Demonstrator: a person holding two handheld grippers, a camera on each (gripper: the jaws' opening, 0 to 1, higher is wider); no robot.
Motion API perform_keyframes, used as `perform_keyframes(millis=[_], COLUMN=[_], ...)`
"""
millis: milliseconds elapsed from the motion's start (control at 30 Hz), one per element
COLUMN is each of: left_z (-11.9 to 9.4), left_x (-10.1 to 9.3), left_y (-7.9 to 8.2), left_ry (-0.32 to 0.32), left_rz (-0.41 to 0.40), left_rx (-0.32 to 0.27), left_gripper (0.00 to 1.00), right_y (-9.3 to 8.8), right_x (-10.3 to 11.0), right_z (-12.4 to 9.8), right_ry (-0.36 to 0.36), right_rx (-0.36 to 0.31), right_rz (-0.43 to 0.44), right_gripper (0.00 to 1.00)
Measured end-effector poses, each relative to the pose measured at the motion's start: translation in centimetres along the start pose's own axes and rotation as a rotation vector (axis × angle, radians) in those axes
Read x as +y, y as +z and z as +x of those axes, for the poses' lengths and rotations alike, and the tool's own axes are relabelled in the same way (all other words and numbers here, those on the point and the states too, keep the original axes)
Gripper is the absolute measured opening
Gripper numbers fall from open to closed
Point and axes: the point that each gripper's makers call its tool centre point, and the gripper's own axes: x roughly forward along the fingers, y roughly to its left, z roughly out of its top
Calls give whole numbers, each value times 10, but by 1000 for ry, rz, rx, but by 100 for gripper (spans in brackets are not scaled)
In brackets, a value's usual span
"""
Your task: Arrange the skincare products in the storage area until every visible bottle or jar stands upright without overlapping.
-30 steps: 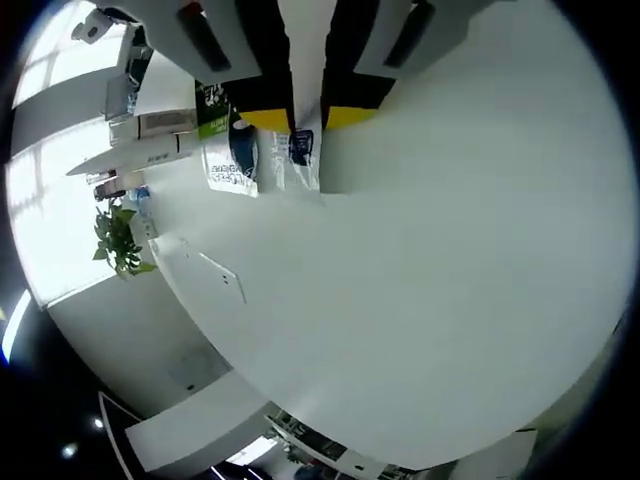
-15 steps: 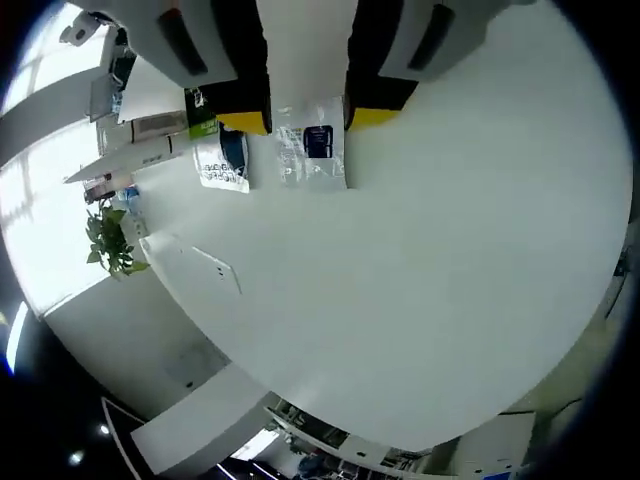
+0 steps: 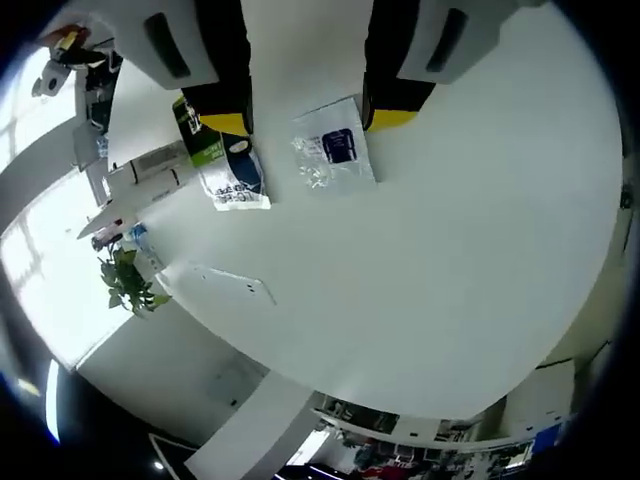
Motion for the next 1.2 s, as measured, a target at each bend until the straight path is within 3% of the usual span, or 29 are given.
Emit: perform_keyframes(millis=[267, 633, 767, 1033, 1200], left_z=[9, 15, 12, 10, 13], left_x=[-7, -11, -6, -3, -4], left_y=[1, 4, 4, 1, -9], left_ry=[26, 46, 85, 150, 180], left_rz=[116, 184, 224, 390, 486], left_rx=[41, 75, 105, 169, 237], left_gripper=[44, 46, 49, 54, 60], right_y=[-1, 2, 3, 1, 1], right_x=[-5, -5, -6, -5, -6], right_z=[-6, -5, -5, -3, -6], right_ry=[-21, -22, -21, -14, -16], right_rx=[-18, -16, -15, -2, -4], right_rz=[25, 22, 20, 15, 13], right_gripper=[55, 55, 55, 55, 55])
